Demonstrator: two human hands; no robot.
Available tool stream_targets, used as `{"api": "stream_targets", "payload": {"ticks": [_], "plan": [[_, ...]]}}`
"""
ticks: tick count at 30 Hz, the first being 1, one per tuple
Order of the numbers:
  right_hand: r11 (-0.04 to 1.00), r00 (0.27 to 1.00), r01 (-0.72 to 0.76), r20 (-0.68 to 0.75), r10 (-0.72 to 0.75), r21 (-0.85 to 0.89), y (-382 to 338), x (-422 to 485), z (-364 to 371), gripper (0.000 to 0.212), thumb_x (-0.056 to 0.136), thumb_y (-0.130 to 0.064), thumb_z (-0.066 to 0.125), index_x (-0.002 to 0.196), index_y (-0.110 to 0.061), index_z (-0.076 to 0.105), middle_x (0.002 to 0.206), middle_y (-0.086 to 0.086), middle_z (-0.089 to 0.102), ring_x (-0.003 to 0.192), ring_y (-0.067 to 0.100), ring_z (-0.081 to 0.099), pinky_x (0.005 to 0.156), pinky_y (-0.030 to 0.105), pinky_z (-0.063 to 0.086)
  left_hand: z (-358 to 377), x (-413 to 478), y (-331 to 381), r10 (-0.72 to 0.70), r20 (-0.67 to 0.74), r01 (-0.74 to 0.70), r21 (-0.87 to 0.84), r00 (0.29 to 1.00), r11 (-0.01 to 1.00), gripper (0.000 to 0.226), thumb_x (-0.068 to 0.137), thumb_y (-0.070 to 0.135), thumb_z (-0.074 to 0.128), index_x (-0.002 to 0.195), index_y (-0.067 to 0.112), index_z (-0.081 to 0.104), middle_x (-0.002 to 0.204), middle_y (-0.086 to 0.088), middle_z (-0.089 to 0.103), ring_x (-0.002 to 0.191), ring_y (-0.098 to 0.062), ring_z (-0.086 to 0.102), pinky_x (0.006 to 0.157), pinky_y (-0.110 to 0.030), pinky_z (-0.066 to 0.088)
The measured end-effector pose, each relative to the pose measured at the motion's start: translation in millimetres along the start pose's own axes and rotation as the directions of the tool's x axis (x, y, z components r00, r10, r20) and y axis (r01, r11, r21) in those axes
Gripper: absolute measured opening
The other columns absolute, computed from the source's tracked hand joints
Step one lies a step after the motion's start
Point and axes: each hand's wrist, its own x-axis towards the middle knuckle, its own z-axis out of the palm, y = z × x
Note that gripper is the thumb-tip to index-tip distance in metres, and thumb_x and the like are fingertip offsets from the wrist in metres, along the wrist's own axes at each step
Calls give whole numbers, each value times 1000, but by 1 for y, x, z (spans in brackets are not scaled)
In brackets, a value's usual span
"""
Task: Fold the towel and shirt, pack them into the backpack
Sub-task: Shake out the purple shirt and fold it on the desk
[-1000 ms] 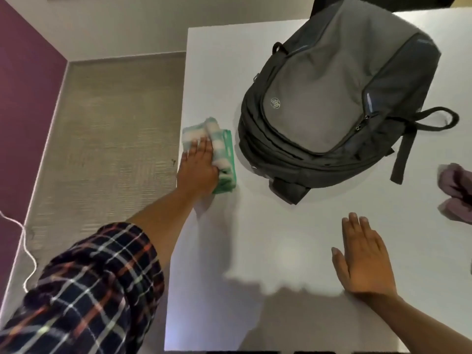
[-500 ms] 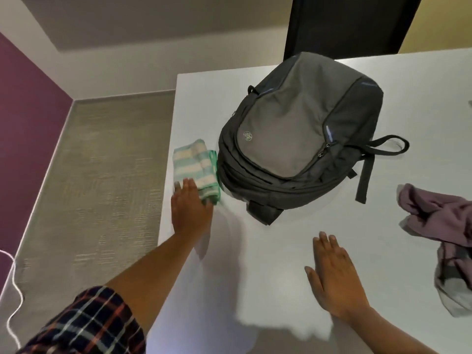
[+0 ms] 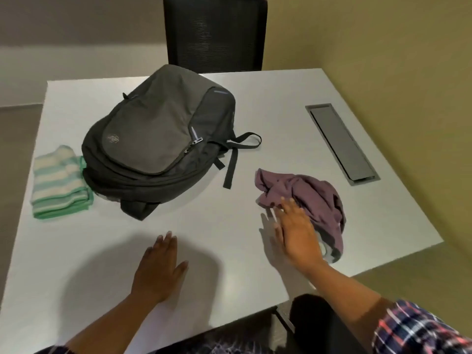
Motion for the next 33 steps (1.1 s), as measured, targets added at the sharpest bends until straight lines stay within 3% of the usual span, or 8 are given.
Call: {"api": "stream_targets", "payload": {"ticks": [7, 13, 18, 23, 26, 29, 31, 33], "plan": [[986, 989, -149, -3, 149, -74, 69, -1, -15, 49, 103, -35, 28, 147, -16, 40, 160, 13, 25, 148, 34, 19, 115, 53, 27, 7, 0, 49, -13, 21, 10, 124, 1000, 992, 76, 96, 44, 42, 153, 10, 5, 163, -8, 0, 150, -25, 0, 120, -40, 12], [970, 969, -160, 159, 190, -184, 89, 12, -5, 62, 97, -50, 12, 145, -25, 43, 156, 24, 27, 147, 40, 18, 117, 54, 19, 2, -9, 61, 15, -70, -3, 162, 997, 987, 80, 87, 45, 60, 149, 5, 29, 156, -15, 29, 143, -34, 28, 112, -44, 33], [990, 986, -142, 88, 144, -26, 69, 18, -7, 74, 95, -52, 13, 143, -6, 44, 156, 19, 31, 147, 36, 20, 119, 50, 21, -4, -15, 52, -50, -40, 53, 61, 998, 997, 77, 96, 52, 41, 154, 15, 7, 163, -4, 2, 150, -22, 1, 119, -36, 11], [962, 988, 144, 15, -151, 230, 11, -12, -18, 69, 99, -56, 22, 148, -10, 39, 163, 5, 16, 151, 23, 8, 121, 43, 11, -37, -20, 59, -130, -86, 114, -163, 988, 980, 79, 94, 58, 41, 154, 21, 7, 163, 4, 5, 149, -16, 6, 117, -31, 15], [910, 937, 310, 72, -341, 276, -30, -45, -8, 64, 97, -54, 31, 152, -21, 30, 164, -11, 4, 151, 11, 5, 122, 40, 15, -51, -15, 72, -105, -47, 84, -320, 993, 944, 89, 86, 60, 57, 154, 28, 9, 162, 8, 12, 147, -16, 19, 115, -31, 23], [860, 890, 356, 149, -432, 364, -65, -67, -6, 78, 89, -61, 44, 155, -35, 12, 157, -33, -9, 145, -9, -4, 120, 21, 12, -56, -7, 86, -21, -3, 15, -592, 1000, 806, 101, 76, 46, 77, 153, 25, 14, 156, 13, 21, 140, -10, 28, 111, -24, 26], [804, 844, 459, 98, -528, 379, -79, -77, -5, 72, 89, -62, 51, 150, -29, 31, 159, -29, 2, 146, -6, 4, 118, 18, 10, -58, -5, 86, 12, 73, 47, -750, 997, 659, 82, 75, 36, 73, 146, 26, 33, 148, 9, 38, 131, -11, 41, 111, -30, 36], [785, 847, 381, 156, -508, 489, -84, -82, -6, 63, 90, -64, 49, 145, -34, 41, 159, -26, 15, 146, -2, 16, 118, 24, 22, -55, -10, 76, 68, 66, -1, -705, 996, 709, 45, 80, 21, 65, 124, 22, 56, 129, -5, 60, 114, -20, 58, 100, -39, 49]]}}
